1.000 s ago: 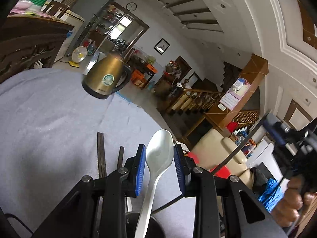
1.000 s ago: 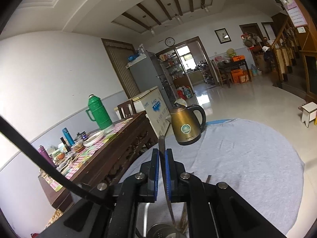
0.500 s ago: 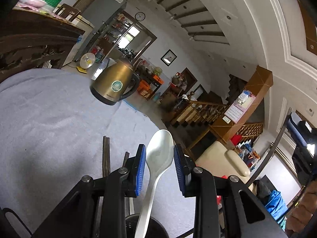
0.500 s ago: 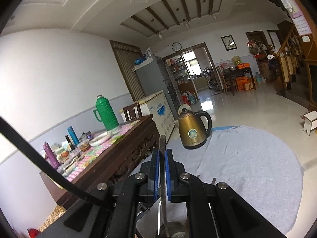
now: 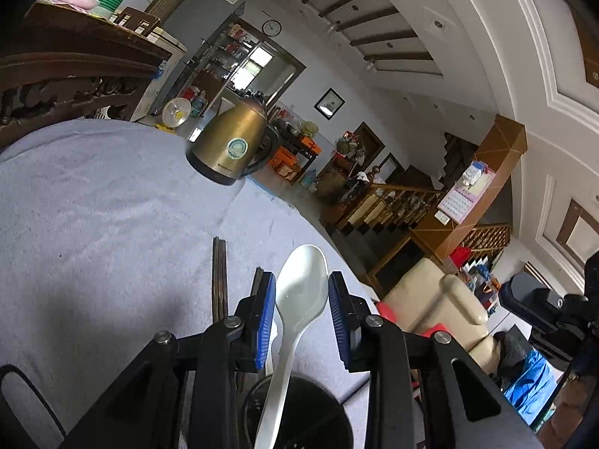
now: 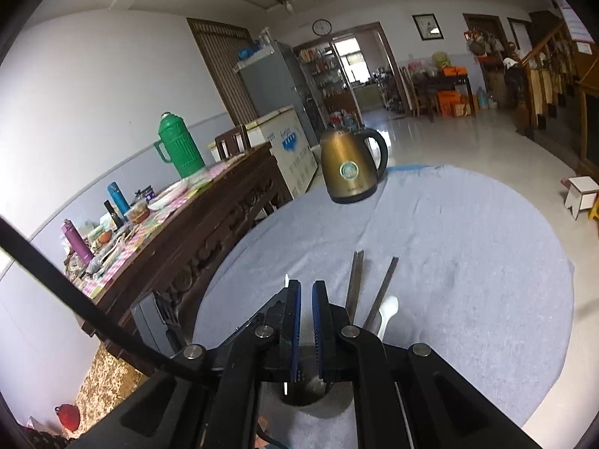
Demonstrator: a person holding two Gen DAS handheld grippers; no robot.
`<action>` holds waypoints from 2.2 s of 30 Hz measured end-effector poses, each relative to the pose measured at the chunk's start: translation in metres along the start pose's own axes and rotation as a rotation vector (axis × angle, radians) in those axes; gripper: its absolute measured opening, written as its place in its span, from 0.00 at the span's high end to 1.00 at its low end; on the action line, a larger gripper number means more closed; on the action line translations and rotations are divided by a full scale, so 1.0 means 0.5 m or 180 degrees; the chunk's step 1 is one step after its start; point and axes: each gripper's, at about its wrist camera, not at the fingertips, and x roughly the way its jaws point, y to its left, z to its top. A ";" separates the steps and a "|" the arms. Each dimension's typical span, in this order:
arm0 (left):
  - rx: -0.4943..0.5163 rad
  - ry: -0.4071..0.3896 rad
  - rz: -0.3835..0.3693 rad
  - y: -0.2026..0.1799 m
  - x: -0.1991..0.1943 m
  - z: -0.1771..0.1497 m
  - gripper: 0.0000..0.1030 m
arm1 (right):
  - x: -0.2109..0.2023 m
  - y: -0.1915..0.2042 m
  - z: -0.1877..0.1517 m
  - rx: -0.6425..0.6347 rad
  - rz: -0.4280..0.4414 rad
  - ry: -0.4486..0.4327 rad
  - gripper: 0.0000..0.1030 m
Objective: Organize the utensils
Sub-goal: 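Lift the spoon and chopstick and lower both into the grey metal cup, then move both open tools back to the remaining chopsticks on the cloth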
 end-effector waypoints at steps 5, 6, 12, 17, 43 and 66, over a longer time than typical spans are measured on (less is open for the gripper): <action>0.0149 0.0096 0.0034 -0.002 -0.012 -0.026 0.71 | -0.020 -0.030 -0.004 0.0175 0.0036 -0.0105 0.92; 0.0177 0.0108 0.0048 -0.001 -0.016 -0.030 0.71 | -0.026 -0.041 -0.003 0.0232 0.0030 -0.0143 0.91; 0.0416 0.0188 0.0080 -0.002 -0.067 -0.054 0.71 | -0.040 -0.097 -0.007 0.0520 -0.0111 -0.0247 0.87; 0.0456 0.0130 0.0161 0.023 -0.094 -0.026 0.71 | -0.010 -0.149 -0.013 0.0719 -0.0253 -0.0138 0.87; 0.1198 0.1798 0.1111 0.100 0.383 0.102 0.39 | 0.448 -0.355 0.001 0.1177 0.0044 0.1309 0.85; 0.1397 0.2018 0.1177 0.160 0.406 0.101 0.39 | 0.559 -0.361 0.038 0.1090 -0.0072 0.1476 0.68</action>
